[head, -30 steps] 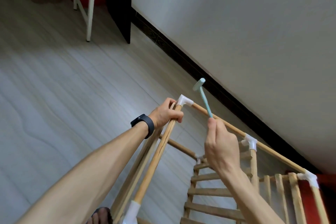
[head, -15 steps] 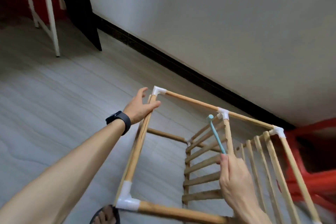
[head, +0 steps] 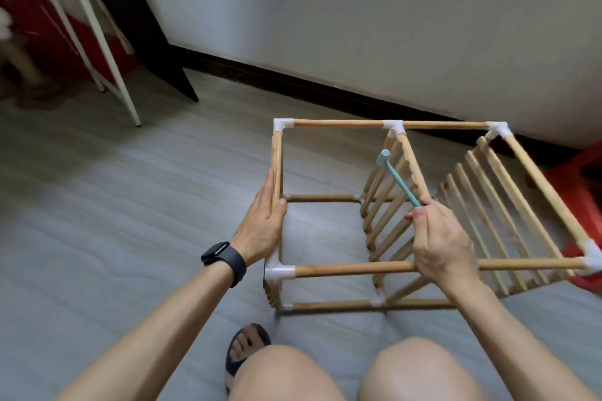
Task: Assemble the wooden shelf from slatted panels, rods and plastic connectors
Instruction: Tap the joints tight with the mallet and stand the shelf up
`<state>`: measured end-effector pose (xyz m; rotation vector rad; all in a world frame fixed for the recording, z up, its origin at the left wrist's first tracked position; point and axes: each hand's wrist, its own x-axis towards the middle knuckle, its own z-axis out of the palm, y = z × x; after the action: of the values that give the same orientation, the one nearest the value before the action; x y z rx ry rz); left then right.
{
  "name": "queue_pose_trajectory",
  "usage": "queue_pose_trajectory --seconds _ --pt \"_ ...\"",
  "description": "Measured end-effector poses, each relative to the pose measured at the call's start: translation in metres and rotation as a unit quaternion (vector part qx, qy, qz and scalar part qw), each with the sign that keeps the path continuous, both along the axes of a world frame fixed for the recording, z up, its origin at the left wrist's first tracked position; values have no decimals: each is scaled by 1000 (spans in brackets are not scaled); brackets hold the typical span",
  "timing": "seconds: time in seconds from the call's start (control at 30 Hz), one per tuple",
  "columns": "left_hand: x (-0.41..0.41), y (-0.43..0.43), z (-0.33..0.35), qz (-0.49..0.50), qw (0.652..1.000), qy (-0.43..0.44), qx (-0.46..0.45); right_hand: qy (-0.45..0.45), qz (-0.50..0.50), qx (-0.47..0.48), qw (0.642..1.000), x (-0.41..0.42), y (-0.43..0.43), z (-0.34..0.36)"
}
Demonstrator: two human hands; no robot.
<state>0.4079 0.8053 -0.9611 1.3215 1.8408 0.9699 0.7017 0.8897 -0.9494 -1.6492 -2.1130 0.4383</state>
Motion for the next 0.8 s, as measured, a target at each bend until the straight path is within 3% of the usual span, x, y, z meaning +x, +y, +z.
queue_pose_trajectory --seconds 0.2,0.4,0.53,0.63,0.73,0.8 --pt "26 44 0 13 995 101 5 -50 14 -20 998 12 81 8" --pt "16 12 -22 -65 965 245 70 -64 32 -13 997 16 95 10" --pt "7 -6 -30 -106 937 315 104 3 40 42 998 13 73 14" --pt "4 -8 -30 -166 896 395 116 87 61 96 990 6 26 25" --pt "8 -8 -38 -173 881 427 108 162 144 8 976 1 -28 29" --pt "12 -5 -46 -153 889 416 116 134 196 -23 971 0 -49 26"
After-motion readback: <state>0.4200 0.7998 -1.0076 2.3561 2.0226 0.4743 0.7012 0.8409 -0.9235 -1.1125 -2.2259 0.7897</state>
